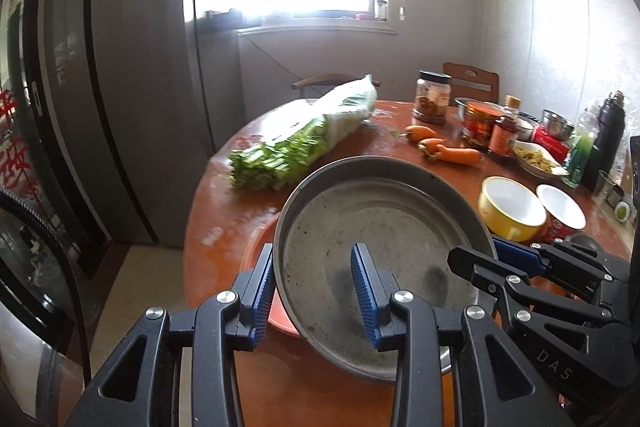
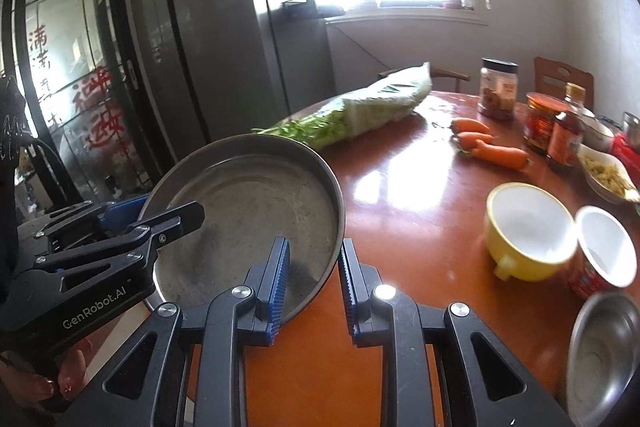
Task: Organize plates and bowls
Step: 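Lower the silver tray onto the pink pig plate with the left gripper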
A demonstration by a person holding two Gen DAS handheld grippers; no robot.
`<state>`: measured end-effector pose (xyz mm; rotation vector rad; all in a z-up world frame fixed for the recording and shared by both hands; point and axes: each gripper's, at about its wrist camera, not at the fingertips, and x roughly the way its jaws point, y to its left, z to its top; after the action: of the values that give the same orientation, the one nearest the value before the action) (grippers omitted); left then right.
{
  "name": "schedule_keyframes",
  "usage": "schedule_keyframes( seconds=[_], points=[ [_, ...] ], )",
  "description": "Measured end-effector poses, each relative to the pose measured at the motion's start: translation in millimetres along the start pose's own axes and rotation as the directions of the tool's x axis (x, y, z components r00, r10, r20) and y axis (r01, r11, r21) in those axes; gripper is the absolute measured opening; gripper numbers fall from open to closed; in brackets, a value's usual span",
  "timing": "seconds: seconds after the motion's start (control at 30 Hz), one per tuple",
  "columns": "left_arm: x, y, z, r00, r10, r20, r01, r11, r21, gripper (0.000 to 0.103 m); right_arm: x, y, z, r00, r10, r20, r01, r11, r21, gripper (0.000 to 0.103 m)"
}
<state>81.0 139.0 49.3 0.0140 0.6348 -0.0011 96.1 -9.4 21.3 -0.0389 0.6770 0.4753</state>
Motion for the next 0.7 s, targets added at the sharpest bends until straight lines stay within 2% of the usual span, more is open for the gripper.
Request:
schedule_keyframes(
  seconds=[0.3, 0.7],
  points=[
    [24.9, 31.4, 7.9, 0.998, 0.062, -0.023, -0.062, 0.998, -0.009, 0.037, 42.8, 19.7, 17.4, 0.998, 0.047, -0.035, -0.048, 0.999, -0.023, 0.025],
    [77.6, 42.8, -3.4, 0.994, 0.053, -0.096, -0.056, 0.998, -0.02, 0.037, 98.0, 13.5, 10.0, 0.992, 0.024, -0.12, -0.025, 1.0, -0.01, 0.025]
  ],
)
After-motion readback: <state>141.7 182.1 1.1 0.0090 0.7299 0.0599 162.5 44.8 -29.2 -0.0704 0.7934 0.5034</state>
